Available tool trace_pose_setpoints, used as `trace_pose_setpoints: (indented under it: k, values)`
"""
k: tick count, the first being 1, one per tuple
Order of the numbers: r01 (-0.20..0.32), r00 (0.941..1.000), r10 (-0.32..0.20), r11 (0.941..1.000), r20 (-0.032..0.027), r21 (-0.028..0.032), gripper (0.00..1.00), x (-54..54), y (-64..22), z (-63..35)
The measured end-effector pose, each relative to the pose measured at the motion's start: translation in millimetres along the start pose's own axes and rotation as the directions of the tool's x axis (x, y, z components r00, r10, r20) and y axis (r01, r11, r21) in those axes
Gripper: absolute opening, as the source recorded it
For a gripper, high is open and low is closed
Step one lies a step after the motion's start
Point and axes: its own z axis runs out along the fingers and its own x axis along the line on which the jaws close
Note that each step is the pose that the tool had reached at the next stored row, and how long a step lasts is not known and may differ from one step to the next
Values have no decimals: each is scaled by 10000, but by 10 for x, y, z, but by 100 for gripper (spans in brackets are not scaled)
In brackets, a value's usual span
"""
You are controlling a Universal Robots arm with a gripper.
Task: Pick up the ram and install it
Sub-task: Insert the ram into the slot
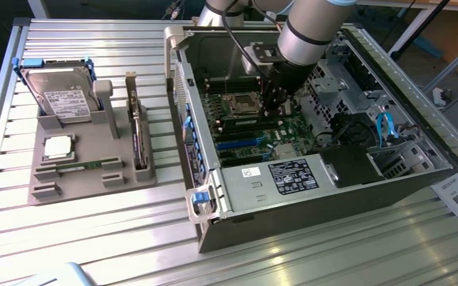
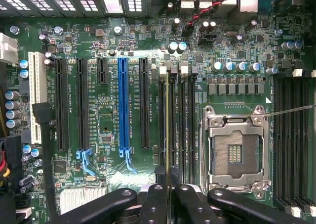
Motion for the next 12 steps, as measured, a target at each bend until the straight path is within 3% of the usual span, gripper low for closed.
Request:
trace_pose_setpoints:
  k: [12]
  values:
    - [1,10000,-1,10000,1,2,12,13,-1,19]
